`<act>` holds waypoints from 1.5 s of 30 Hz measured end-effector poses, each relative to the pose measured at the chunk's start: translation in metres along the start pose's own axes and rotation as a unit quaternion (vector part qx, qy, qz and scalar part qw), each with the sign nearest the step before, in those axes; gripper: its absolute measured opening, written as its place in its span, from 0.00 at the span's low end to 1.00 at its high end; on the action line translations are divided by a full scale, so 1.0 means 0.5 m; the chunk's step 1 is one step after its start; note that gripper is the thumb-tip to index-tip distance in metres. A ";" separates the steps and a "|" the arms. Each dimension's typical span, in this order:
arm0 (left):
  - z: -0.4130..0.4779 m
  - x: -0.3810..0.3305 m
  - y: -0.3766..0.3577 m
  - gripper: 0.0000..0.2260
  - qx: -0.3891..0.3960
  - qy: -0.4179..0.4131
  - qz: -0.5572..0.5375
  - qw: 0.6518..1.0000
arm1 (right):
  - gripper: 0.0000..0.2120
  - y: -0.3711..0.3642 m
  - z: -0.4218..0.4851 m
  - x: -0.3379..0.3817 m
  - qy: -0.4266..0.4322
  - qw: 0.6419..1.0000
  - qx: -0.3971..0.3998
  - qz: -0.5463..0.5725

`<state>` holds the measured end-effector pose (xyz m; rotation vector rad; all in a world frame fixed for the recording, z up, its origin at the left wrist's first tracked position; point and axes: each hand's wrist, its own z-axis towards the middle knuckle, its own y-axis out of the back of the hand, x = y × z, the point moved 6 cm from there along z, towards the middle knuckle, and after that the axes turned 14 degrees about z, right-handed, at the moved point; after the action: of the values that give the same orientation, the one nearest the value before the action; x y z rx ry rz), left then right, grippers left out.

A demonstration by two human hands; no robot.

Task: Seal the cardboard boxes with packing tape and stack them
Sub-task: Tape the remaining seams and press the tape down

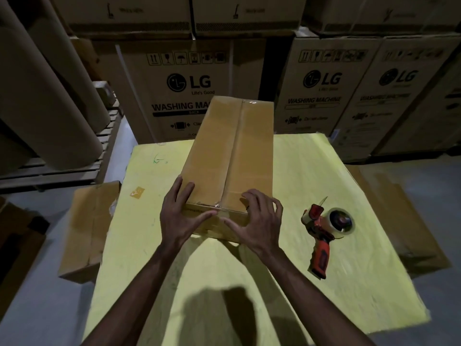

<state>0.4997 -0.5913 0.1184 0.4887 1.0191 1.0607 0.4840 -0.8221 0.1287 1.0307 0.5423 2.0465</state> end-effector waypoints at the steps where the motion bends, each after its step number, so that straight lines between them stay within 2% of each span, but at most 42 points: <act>1: 0.001 -0.002 -0.001 0.46 0.002 0.001 0.010 1.000 | 0.36 -0.005 0.003 0.000 -0.005 1.000 -0.020 -0.011; 5: 0.000 -0.009 0.001 0.49 0.010 0.001 0.041 0.999 | 0.36 -0.016 -0.001 -0.006 0.013 0.998 -0.056 -0.021; 11: -0.019 -0.007 -0.009 0.52 0.034 -0.002 0.071 0.997 | 0.36 -0.026 -0.022 -0.020 0.055 0.996 0.006 -0.074; 14: -0.028 -0.010 -0.012 0.52 0.043 -0.003 0.087 0.995 | 0.39 -0.018 -0.026 -0.020 0.052 0.996 0.030 -0.062; 16: -0.030 -0.012 -0.010 0.53 0.037 0.006 0.070 0.997 | 0.39 0.012 -0.026 -0.024 0.032 0.999 -0.010 0.006; 18: -0.030 -0.013 -0.008 0.53 0.029 0.009 0.042 0.999 | 0.36 0.066 -0.042 -0.059 -0.052 0.989 -0.112 0.080; 20: -0.035 -0.010 -0.005 0.52 0.025 0.024 0.014 0.999 | 0.32 0.122 -0.083 -0.131 -0.186 0.954 -0.214 0.094; 22: -0.051 -0.009 0.003 0.50 0.012 0.067 -0.002 0.998 | 0.32 0.157 -0.142 -0.230 -0.327 0.913 -0.241 0.042; 24: -0.078 -0.010 0.014 0.47 -0.008 0.117 -0.002 0.993 | 0.37 0.162 -0.206 -0.326 -0.455 0.877 -0.156 -0.004; 26: -0.107 -0.018 0.029 0.42 -0.041 0.150 0.004 0.988 | 0.39 0.141 -0.258 -0.384 -0.535 0.844 -0.042 0.008; 28: -0.130 -0.032 0.042 0.35 -0.070 0.166 0.001 0.984 | 0.36 0.116 -0.286 -0.407 -0.566 0.823 0.021 0.055; 30: -0.146 -0.046 0.050 0.32 -0.081 0.169 -0.020 0.982 | 0.27 0.103 -0.295 -0.424 -0.594 0.798 0.027 0.092; 34: -0.150 -0.073 0.063 0.23 -0.088 0.128 -0.057 0.986 | 0.05 0.107 -0.273 -0.449 -0.636 0.739 -0.036 0.218; 37: -0.135 -0.093 0.086 0.10 -0.106 0.099 -0.087 0.986 | 0.05 0.134 -0.236 -0.410 -0.636 0.672 -0.098 0.366; 39: -0.119 -0.115 0.097 0.05 -0.081 0.097 -0.102 0.987 | 0.02 0.155 -0.215 -0.373 -0.628 0.638 -0.117 0.431; 41: -0.096 -0.136 0.099 0.03 -0.004 0.141 -0.152 0.978 | 0.04 0.181 -0.191 -0.326 -0.604 0.626 -0.115 0.479; 43: -0.078 -0.169 0.097 0.01 0.106 0.200 -0.228 0.947 | 0.05 0.216 -0.166 -0.277 -0.570 0.649 -0.097 0.495; 45: -0.066 -0.225 0.102 0.07 0.199 0.220 -0.287 0.911 | 0.09 0.254 -0.137 -0.219 -0.520 0.690 -0.063 0.499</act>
<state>0.4333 -0.6726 0.1916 0.2411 1.6738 0.4292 0.4138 -0.9887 0.1182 2.4466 -0.9594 1.7223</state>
